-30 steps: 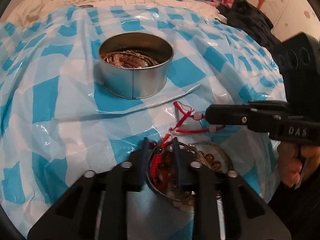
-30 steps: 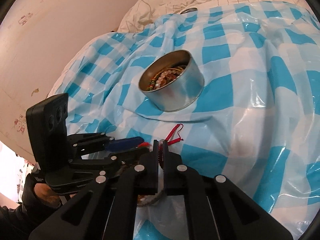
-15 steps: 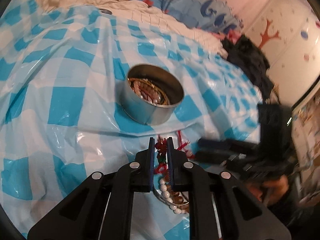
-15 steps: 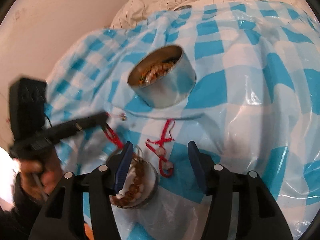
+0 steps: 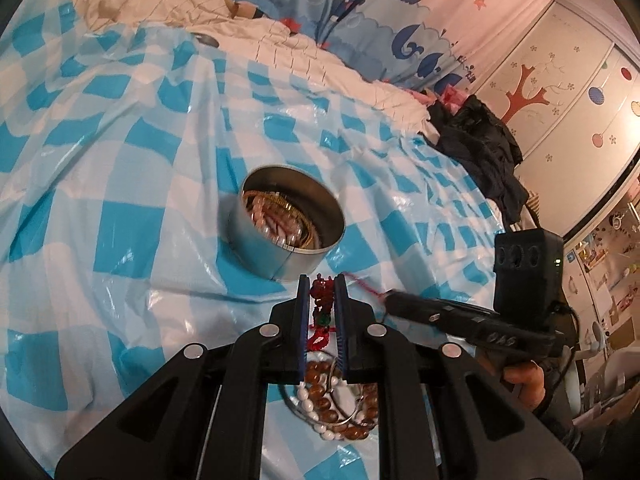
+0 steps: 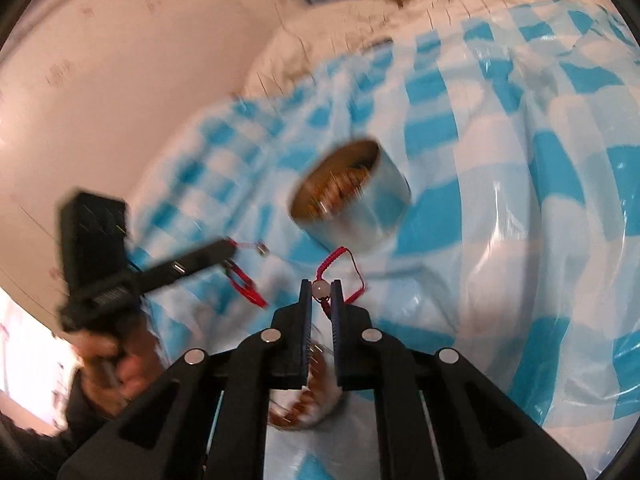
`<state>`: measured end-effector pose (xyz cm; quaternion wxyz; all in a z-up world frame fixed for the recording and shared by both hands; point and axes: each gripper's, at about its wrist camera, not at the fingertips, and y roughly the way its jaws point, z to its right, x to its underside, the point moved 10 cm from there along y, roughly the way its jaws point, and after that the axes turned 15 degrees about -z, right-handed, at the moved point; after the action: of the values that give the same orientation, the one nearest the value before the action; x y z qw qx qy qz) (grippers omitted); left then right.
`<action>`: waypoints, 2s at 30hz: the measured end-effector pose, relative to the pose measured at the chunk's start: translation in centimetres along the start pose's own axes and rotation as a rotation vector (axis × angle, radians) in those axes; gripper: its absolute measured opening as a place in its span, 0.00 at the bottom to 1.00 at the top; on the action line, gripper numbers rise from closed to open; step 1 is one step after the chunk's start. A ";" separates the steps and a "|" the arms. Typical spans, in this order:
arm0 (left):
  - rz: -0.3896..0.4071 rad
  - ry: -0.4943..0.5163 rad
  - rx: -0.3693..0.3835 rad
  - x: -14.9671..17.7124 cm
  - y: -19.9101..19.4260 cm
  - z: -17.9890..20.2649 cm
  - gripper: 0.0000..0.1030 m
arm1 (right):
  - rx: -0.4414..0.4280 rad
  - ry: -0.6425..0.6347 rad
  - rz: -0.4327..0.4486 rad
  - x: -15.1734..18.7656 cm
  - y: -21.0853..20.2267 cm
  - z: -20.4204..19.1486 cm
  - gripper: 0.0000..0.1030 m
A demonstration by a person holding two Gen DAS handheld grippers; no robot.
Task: Organize jewelry
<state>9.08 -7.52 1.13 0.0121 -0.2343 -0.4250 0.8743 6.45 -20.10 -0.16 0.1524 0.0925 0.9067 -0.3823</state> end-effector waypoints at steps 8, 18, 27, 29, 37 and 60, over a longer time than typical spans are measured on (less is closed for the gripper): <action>0.057 -0.024 0.034 -2.9 -0.2 0.4 0.10 | -0.144 -0.024 0.204 -3.4 -4.8 -2.3 0.10; 0.067 -0.324 -0.020 -6.7 3.3 -5.3 0.34 | -0.187 -0.064 0.225 -8.3 -3.9 -4.2 0.10; 0.096 -0.262 -0.129 -4.9 0.3 -5.8 0.49 | 0.069 -0.021 0.107 -8.7 2.0 -1.1 0.43; 0.077 -0.252 -0.144 -3.9 0.0 -6.0 0.49 | 0.090 -0.024 0.124 -8.3 1.2 -1.0 0.43; -0.056 -0.096 -0.221 0.5 1.7 -4.7 0.49 | 0.205 0.041 0.070 -1.7 -1.0 1.8 0.51; -0.223 0.226 -0.511 4.4 4.7 -2.8 0.49 | 0.329 -0.057 -0.049 2.1 0.7 1.0 0.59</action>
<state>7.12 -7.51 -5.62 0.0957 -0.2773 -0.6504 0.7007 4.90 -20.28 -2.04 0.1515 0.0833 0.8290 -0.5318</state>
